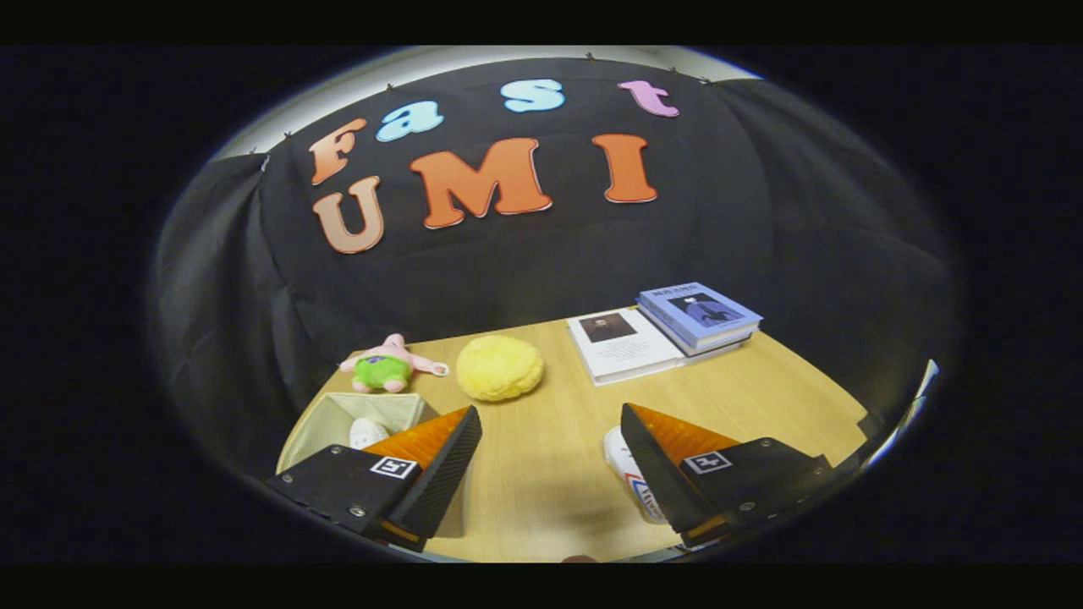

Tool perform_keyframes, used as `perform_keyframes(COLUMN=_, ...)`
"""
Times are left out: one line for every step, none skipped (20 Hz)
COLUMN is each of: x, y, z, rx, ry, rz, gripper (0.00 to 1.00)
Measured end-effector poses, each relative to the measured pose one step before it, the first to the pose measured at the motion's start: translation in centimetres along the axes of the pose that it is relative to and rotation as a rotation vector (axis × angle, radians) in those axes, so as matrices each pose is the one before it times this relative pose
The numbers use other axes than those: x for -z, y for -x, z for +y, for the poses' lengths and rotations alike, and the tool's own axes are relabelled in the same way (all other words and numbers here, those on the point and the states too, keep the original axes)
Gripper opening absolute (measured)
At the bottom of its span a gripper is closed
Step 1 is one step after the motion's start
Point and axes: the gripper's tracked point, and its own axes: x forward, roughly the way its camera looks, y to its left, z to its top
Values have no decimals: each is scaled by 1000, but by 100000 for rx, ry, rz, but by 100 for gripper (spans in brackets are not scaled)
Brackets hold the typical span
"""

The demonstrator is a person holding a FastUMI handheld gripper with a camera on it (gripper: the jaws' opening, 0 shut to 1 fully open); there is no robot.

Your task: Open the storage box then place both shoes into the box .Put the left shoe in first, then the right shoe, with the right side of both shoes facing outward in a uniform manner.

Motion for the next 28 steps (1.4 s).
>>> perform_keyframes(x=112, y=9, z=-1172, rx=1067, ry=208, rz=237, gripper=98)
perform_keyframes(x=205, y=-95, z=-1158, rx=1219, ry=341, rz=340, gripper=99)
perform_keyframes(x=340, y=-66, z=-1321, rx=1249, ry=662, rz=689, gripper=99)
perform_keyframes(x=339, y=-157, z=-1137, rx=1062, ry=707, rz=796, gripper=98)
perform_keyframes(x=571, y=-80, z=-1073, rx=944, ry=576, rz=868, gripper=99)
perform_keyframes(x=450, y=-31, z=-930, rx=728, ry=681, rz=1155, gripper=99)
perform_keyframes(x=571, y=-160, z=-778, rx=551, ry=454, rz=1089, gripper=99)
perform_keyframes(x=654, y=-166, z=-629, rx=108, ry=327, rz=1199, gripper=99)
perform_keyframes(x=753, y=-247, z=-636, rx=-3, ry=302, rz=1261, gripper=98)
perform_keyframes(x=703, y=-265, z=-616, rx=65, ry=425, rz=1366, gripper=98)
perform_keyframes(x=902, y=-479, z=-531, rx=182, ry=455, rz=1671, gripper=99)
perform_keyframes(x=833, y=-439, z=-565, rx=225, ry=503, rz=1943, gripper=99)
perform_keyframes(x=935, y=-419, z=-454, rx=23, ry=375, rz=1865, gripper=99)
perform_keyframes(x=868, y=-484, z=-538, rx=135, ry=548, rz=2125, gripper=99)
perform_keyframes(x=962, y=-541, z=-361, rx=76, ry=465, rz=2226, gripper=99)
perform_keyframes(x=869, y=-528, z=-388, rx=70, ry=301, rz=1959, gripper=99)
perform_keyframes(x=784, y=-365, z=-387, rx=88, ry=157, rz=1734, gripper=99)
perform_keyframes(x=667, y=-368, z=-202, rx=-396, ry=224, rz=1285, gripper=99)
perform_keyframes(x=837, y=-390, z=-144, rx=-380, ry=197, rz=1602, gripper=99)
perform_keyframes(x=766, y=-303, z=-204, rx=-308, ry=122, rz=1888, gripper=99)
perform_keyframes(x=945, y=-464, z=-97, rx=-449, ry=388, rz=2132, gripper=99)
perform_keyframes(x=704, y=-318, z=-105, rx=-355, ry=515, rz=1599, gripper=99)
perform_keyframes(x=600, y=-210, z=-111, rx=-319, ry=547, rz=1465, gripper=99)
perform_keyframes(x=576, y=-334, z=-77, rx=-294, ry=641, rz=1486, gripper=99)
perform_keyframes(x=456, y=-228, z=6, rx=-592, ry=562, rz=1142, gripper=99)
perform_keyframes(x=456, y=-336, z=74, rx=-745, ry=516, rz=1422, gripper=99)
perform_keyframes(x=398, y=-397, z=61, rx=-1198, ry=348, rz=1325, gripper=99)
perform_keyframes(x=309, y=-225, z=-14, rx=-820, ry=49, rz=1167, gripper=98)
